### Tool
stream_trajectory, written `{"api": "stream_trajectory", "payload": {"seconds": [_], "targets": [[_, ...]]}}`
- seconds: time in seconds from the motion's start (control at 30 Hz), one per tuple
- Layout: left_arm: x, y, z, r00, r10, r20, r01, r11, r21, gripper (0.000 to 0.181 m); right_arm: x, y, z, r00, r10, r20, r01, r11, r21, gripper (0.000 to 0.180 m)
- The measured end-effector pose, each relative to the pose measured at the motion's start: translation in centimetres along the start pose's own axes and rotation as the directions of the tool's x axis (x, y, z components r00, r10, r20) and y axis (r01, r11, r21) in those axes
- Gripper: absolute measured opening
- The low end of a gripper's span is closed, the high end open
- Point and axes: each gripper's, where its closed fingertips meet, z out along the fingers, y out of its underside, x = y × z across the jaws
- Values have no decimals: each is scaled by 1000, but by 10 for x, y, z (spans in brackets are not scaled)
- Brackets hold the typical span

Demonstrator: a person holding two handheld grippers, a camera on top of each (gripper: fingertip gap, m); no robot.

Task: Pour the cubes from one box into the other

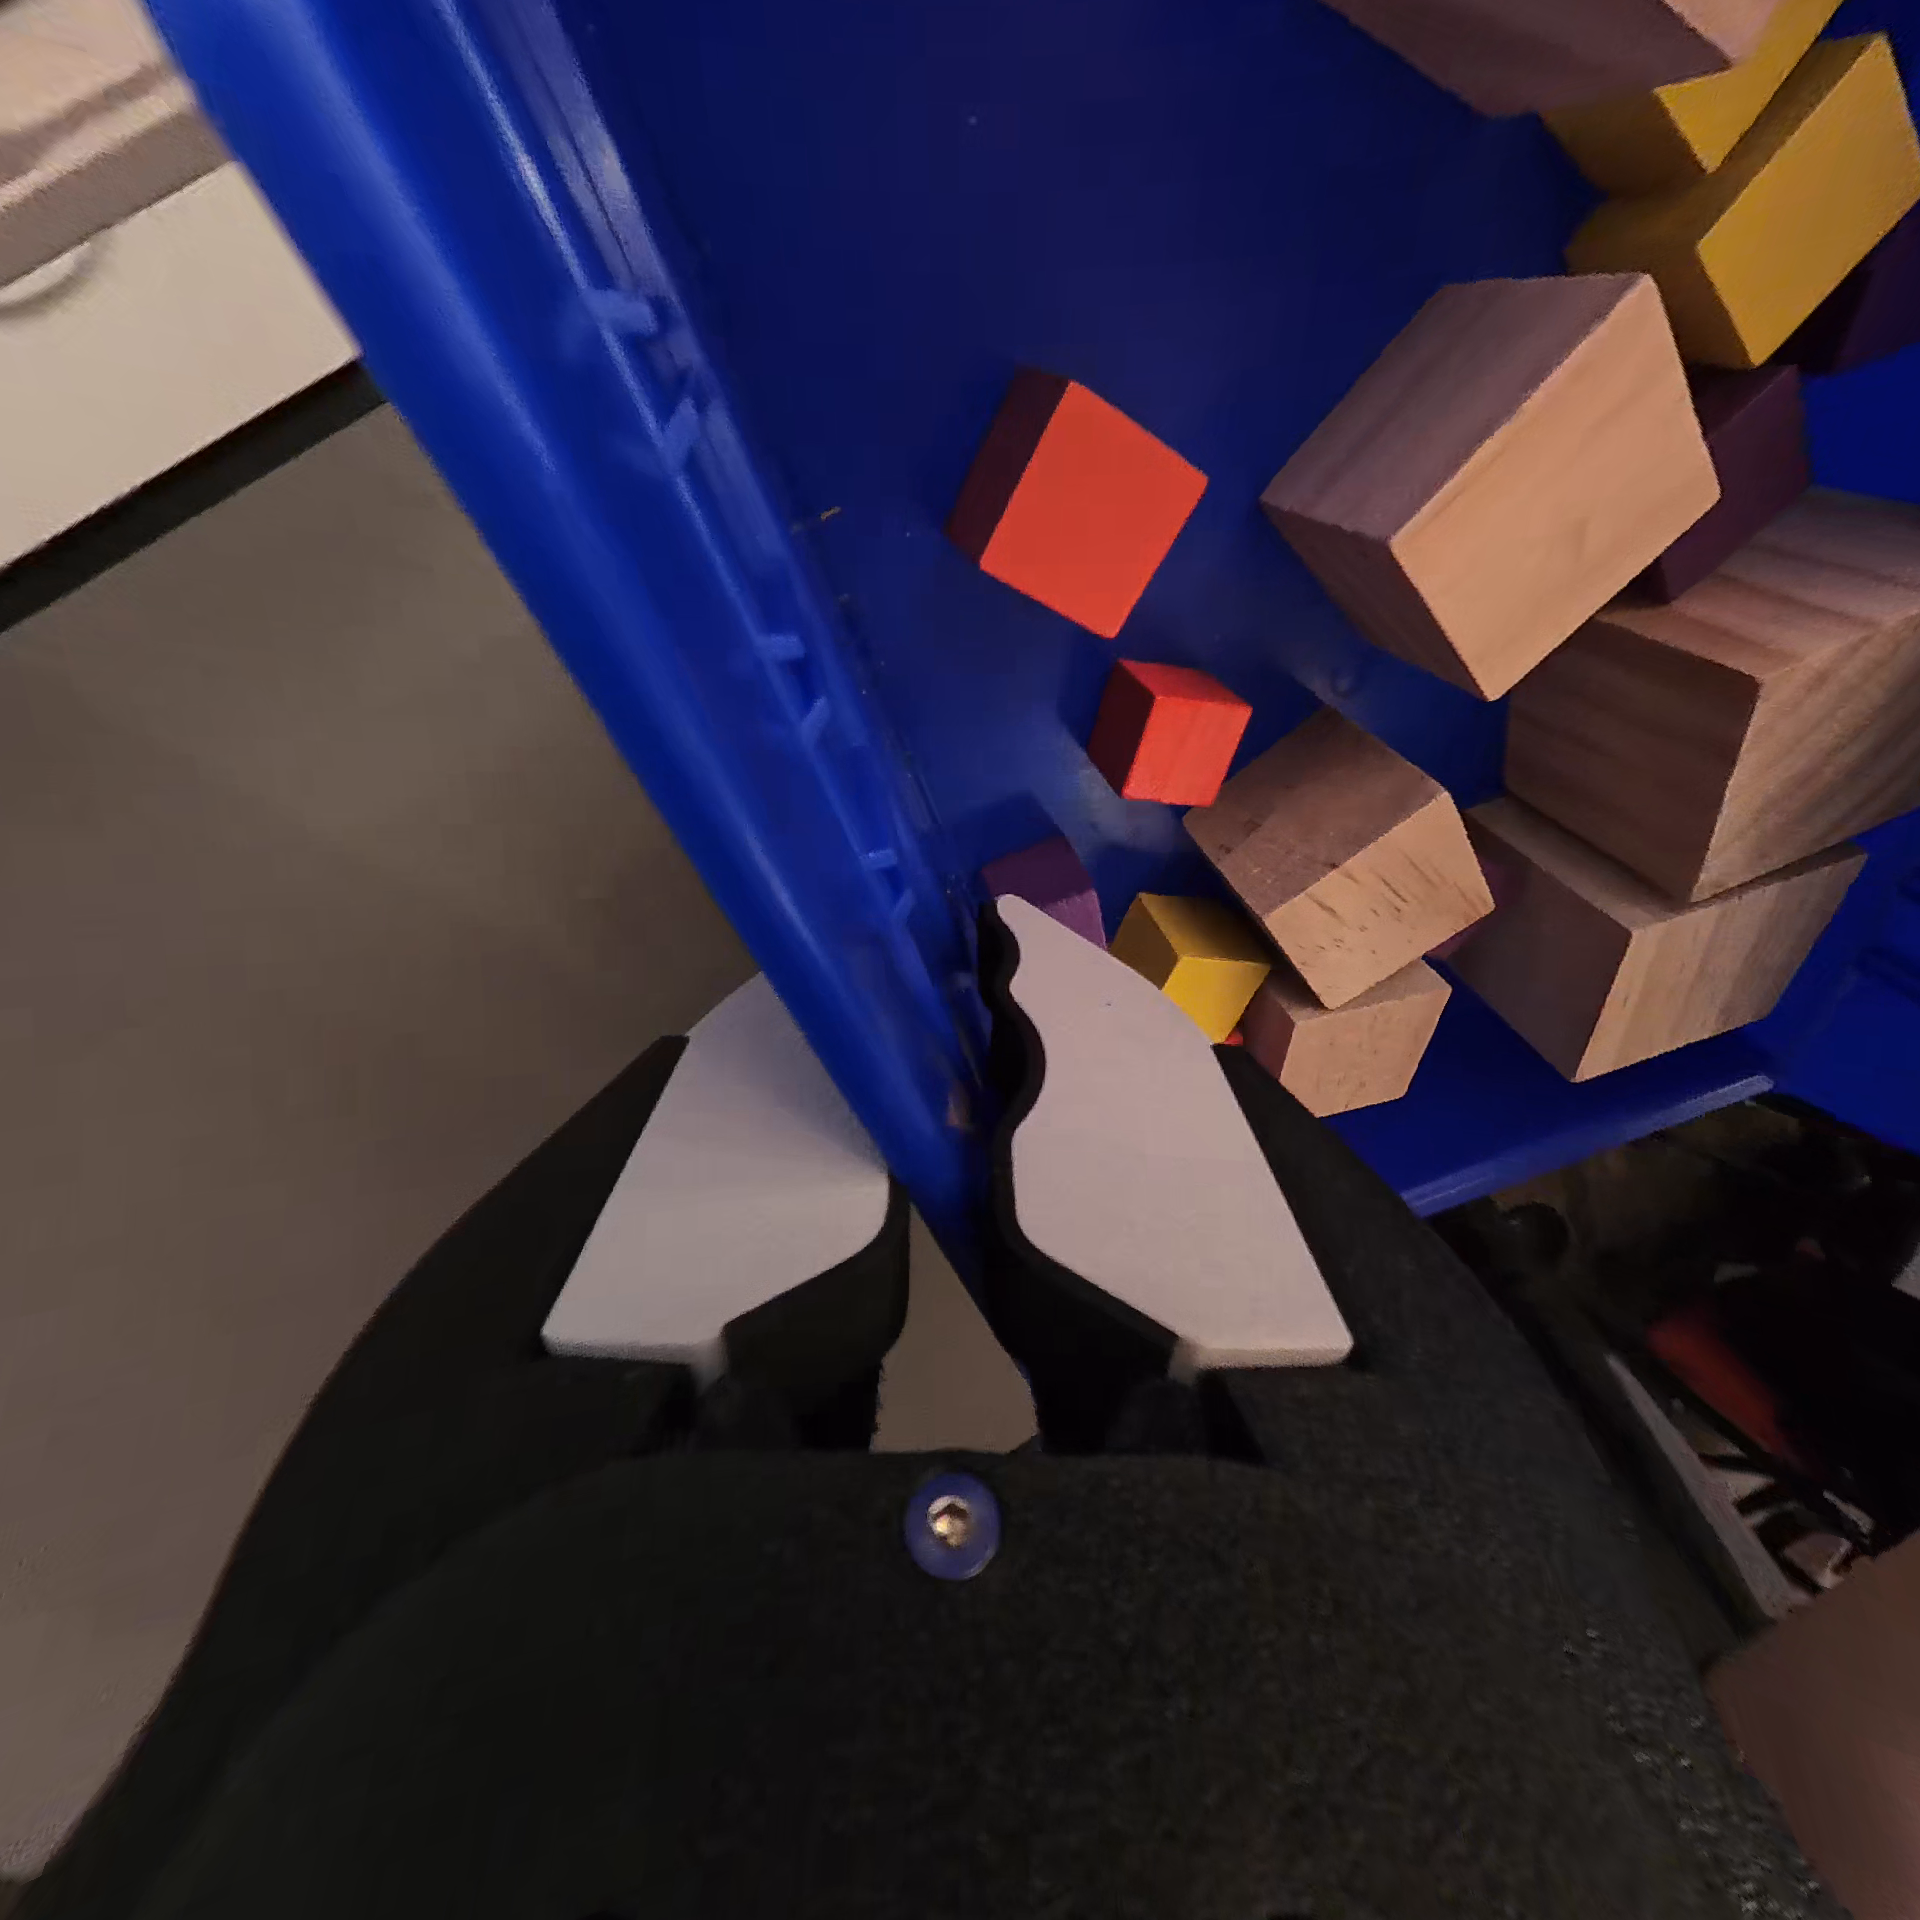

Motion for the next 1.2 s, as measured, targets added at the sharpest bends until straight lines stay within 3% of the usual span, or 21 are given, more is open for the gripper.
{"api": "stream_trajectory", "payload": {"seconds": [0.2,0.4,0.87,1.2], "targets": [[61,-44,32,995,64,-82,-58,996,75,11,77,11,-12,993,16,-120,-11,999,44,8],[79,-73,49,991,96,-95,-75,977,199,10,110,3,-14,975,4,-221,28,990,139,8],[60,-96,50,991,132,-37,-87,813,575,11,100,-27,-25,901,-51,-431,255,865,433,7],[52,-98,23,982,169,88,-176,625,760,11,83,-28,-48,858,22,-513,356,695,625,7]]}}
